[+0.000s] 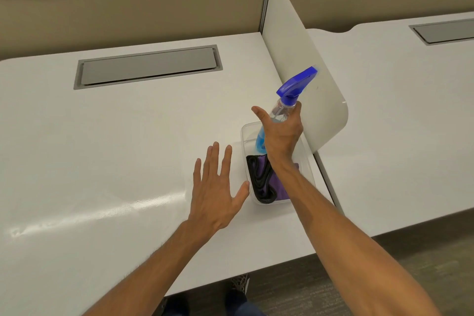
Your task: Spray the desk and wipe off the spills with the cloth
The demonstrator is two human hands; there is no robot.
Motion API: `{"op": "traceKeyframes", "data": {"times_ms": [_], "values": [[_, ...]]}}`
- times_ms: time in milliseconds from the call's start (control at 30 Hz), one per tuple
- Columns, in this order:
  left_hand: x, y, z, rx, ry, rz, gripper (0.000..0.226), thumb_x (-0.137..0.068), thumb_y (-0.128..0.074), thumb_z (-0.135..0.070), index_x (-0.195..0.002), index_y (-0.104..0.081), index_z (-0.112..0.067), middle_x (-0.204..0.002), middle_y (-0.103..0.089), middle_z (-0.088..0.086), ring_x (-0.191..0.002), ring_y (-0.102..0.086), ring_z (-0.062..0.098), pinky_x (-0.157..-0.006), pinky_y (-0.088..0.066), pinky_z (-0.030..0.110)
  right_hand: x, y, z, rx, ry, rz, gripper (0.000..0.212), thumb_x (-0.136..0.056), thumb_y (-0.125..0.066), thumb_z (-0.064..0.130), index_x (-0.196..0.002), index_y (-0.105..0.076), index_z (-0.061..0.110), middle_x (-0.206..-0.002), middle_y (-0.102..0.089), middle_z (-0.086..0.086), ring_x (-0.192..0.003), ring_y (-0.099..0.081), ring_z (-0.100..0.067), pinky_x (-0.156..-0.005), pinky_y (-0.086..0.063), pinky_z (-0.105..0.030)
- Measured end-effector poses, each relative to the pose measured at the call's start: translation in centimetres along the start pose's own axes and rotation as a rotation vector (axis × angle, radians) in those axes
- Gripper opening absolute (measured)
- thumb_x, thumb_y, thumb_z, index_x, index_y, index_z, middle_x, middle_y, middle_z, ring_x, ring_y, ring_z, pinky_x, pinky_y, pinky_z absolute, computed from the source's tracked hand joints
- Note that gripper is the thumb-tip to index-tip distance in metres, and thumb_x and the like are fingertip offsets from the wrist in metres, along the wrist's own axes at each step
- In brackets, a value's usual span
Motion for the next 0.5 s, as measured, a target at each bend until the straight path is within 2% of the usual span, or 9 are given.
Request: {"op": "traceKeyframes", "data": {"times_ms": [67, 167, 200, 267, 367, 400, 500], "values": [[-0.3, 0.0, -0.1, -0.003, 0.006, 0.006, 0.086, -0.093, -0.026, -0.069, -0.163, 0.004, -0.028, -0.171, 0.011, 0.003, -0.158, 0.01, 0.019, -0.128, 0.0, 0.05, 0.1, -0.2, -0.3, 0.014, -0.018, 0.003, 0.066, -0.071, -0.089, 0.042, -0.12, -0.049, 0.023, -0.094, -0.057, 0.022, -0.088, -0.063, -0.002, -0.078, -0.053, -0.01], [-0.6, 0.2, -0.1, -0.018, 0.017, 0.013, 0.086, -0.093, -0.025, -0.07, -0.162, 0.005, -0.028, -0.171, 0.012, 0.003, -0.158, 0.011, 0.02, -0.128, 0.001, 0.05, 0.5, -0.2, -0.5, 0.038, -0.033, 0.011, 0.079, -0.071, -0.088, 0.045, -0.132, -0.048, 0.013, -0.108, -0.06, 0.006, -0.101, -0.064, -0.022, -0.093, -0.058, -0.042], [-0.7, 0.3, -0.2, -0.02, 0.015, 0.011, 0.086, -0.093, -0.025, -0.069, -0.162, 0.004, -0.027, -0.171, 0.011, 0.003, -0.158, 0.011, 0.02, -0.128, 0.001, 0.05, 0.6, -0.1, -0.5, 0.052, -0.039, 0.016, 0.081, -0.071, -0.087, 0.045, -0.133, -0.047, 0.013, -0.111, -0.06, 0.004, -0.104, -0.063, -0.026, -0.095, -0.057, -0.048], [-0.8, 0.4, -0.3, -0.024, 0.006, 0.004, 0.086, -0.094, -0.026, -0.068, -0.163, 0.003, -0.026, -0.171, 0.01, 0.004, -0.158, 0.01, 0.021, -0.128, -0.001, 0.05, 0.7, 0.0, -0.6, 0.057, -0.041, 0.022, 0.078, -0.071, -0.087, 0.045, -0.132, -0.046, 0.018, -0.109, -0.059, 0.008, -0.102, -0.064, -0.023, -0.095, -0.058, -0.048], [-1.1, 0.7, -0.4, -0.033, 0.008, 0.001, 0.086, -0.094, -0.026, -0.067, -0.163, 0.002, -0.026, -0.172, 0.009, 0.005, -0.159, 0.008, 0.021, -0.128, -0.001, 0.05, 0.9, 0.3, -0.4, 0.05, -0.043, 0.034, 0.074, -0.072, -0.087, 0.044, -0.128, -0.04, 0.03, -0.106, -0.054, 0.025, -0.098, -0.062, -0.017, -0.093, -0.06, -0.043], [-1.2, 0.8, -0.4, -0.036, 0.009, 0.001, 0.086, -0.094, -0.026, -0.068, -0.163, 0.002, -0.026, -0.172, 0.01, 0.005, -0.159, 0.009, 0.021, -0.128, 0.0, 0.049, 1.0, 0.4, -0.3, 0.057, -0.058, 0.046, 0.076, -0.072, -0.087, 0.044, -0.13, -0.04, 0.028, -0.109, -0.054, 0.023, -0.102, -0.062, -0.017, -0.094, -0.06, -0.043], [-1.3, 1.2, -0.5, -0.048, 0.014, 0.003, 0.086, -0.094, -0.026, -0.068, -0.163, 0.003, -0.026, -0.171, 0.011, 0.004, -0.158, 0.01, 0.021, -0.128, 0.002, 0.048, 1.2, 0.7, -0.6, 0.084, -0.095, 0.094, 0.091, -0.073, -0.088, 0.042, -0.143, -0.038, 0.015, -0.133, -0.057, 0.002, -0.121, -0.059, -0.023, -0.101, -0.055, -0.047]]}}
Point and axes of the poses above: each hand's wrist, its own x-axis away from the middle knuckle, its own y-axis out of the back of the hand, z = x × y, the point moved 9 cm from there along -x, towards the middle knuckle
